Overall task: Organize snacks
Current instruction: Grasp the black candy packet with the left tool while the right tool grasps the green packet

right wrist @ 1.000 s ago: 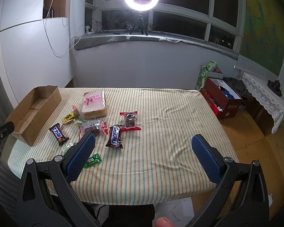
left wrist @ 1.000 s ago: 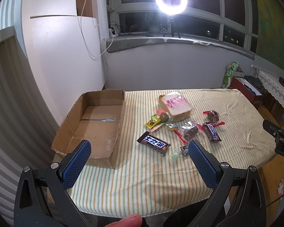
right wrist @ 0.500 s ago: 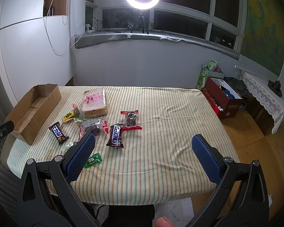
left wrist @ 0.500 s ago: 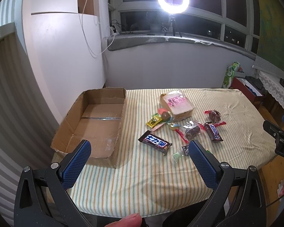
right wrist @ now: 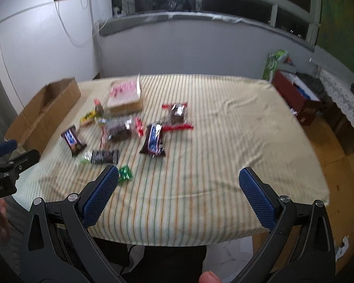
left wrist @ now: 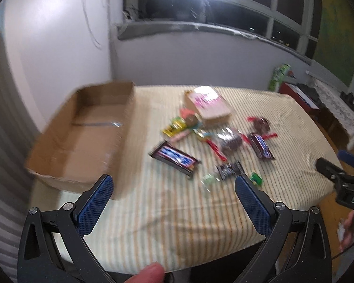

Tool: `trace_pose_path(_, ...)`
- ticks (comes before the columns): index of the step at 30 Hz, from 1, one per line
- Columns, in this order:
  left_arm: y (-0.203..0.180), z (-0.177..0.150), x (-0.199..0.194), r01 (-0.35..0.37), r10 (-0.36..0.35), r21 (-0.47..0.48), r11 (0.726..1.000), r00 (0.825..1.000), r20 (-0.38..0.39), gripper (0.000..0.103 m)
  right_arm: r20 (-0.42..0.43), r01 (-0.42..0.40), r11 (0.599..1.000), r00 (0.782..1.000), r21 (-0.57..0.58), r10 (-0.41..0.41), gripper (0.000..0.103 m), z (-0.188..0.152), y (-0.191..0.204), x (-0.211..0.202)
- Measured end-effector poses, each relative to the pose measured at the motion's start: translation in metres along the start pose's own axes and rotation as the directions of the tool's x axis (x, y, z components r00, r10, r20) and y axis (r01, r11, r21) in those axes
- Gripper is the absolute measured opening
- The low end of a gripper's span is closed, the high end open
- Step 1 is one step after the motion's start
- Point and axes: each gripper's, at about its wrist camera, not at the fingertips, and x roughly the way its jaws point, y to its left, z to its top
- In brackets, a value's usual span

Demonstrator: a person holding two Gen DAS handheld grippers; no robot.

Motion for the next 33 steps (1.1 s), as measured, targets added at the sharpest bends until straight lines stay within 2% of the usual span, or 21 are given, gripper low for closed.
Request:
trace_pose_path(2,0.002,-0.005,0.015,0.046,-0.046,-0.01,0.999,0.998,-0.036,0.102,-0.022,-0.01,1.0,1.0,-0.015,0.009,0.103,-0.005,0.007,0.013)
trace_pose_path(5,0.002,-0.009,0.033,0.047,-0.047,-0.008,0.999,0.997,-0.058,0.102,-0.07,-0.069,0.996,0.995,-0.063,0.064,0.103,-0.014,0.024,0.036)
trace_pose_path(9,0.004,-0.007,0.054,0.009,-0.009,0.0,1.0,0.998,-0.069,0.102,-0.059,-0.125,0.987,0.991,-0.102,0.12,0.103,-0.021,0.042,0.054)
trace_pose_path(15,0.011,-0.002,0.072,0.041,-0.042,-0.015,0.999,0.996,-0.079,0.102,-0.051,-0.175,0.976,0.984,-0.133,0.169,0.103,-0.023,0.055,0.07)
trace_pose_path(17,0.008,0.0,0.071,0.073,-0.073,-0.002,0.997,0.995,-0.075,0.102,-0.062,-0.195,0.968,0.98,-0.156,0.188,0.092,-0.024,0.06,0.078)
trace_pose_path(18,0.005,0.002,0.07,0.089,-0.088,0.016,0.996,0.994,-0.07,0.102,-0.07,-0.192,0.966,0.981,-0.173,0.182,0.084,-0.025,0.064,0.084)
trace_pose_path(19,0.002,0.004,0.068,0.096,-0.094,0.037,0.995,0.994,-0.063,0.101,-0.076,-0.187,0.963,0.982,-0.192,0.175,0.081,-0.027,0.067,0.087)
trace_pose_path(22,-0.005,0.01,0.061,0.117,-0.113,0.106,0.987,0.993,-0.039,0.092,-0.062,-0.191,0.956,0.981,-0.222,0.181,0.081,-0.028,0.07,0.089)
trace_pose_path(26,-0.017,0.011,0.068,0.19,-0.185,0.195,0.962,0.982,-0.046,0.092,-0.057,-0.216,0.944,0.976,-0.248,0.208,0.078,-0.027,0.068,0.09)
trace_pose_path(28,-0.028,0.01,0.074,0.224,-0.214,0.248,0.942,0.975,-0.066,0.092,-0.046,-0.227,0.938,0.974,-0.261,0.223,0.06,-0.028,0.063,0.088)
trace_pose_path(29,-0.033,0.01,0.079,0.236,-0.222,0.266,0.935,0.972,-0.079,0.09,-0.044,-0.231,0.937,0.973,-0.262,0.228,0.057,-0.028,0.06,0.087)
trace_pose_path(31,-0.043,0.01,0.089,0.272,-0.25,0.287,0.918,0.962,-0.113,0.075,-0.037,-0.243,0.933,0.97,-0.265,0.242,0.045,-0.028,0.053,0.088)
trace_pose_path(32,-0.047,0.01,0.094,0.287,-0.261,0.299,0.91,0.957,-0.124,0.074,-0.04,-0.253,0.932,0.967,-0.26,0.251,0.043,-0.028,0.049,0.087)
trace_pose_path(33,-0.05,0.01,0.096,0.296,-0.269,0.312,0.903,0.955,-0.127,0.07,-0.041,-0.251,0.932,0.968,-0.26,0.249,0.036,-0.028,0.047,0.086)
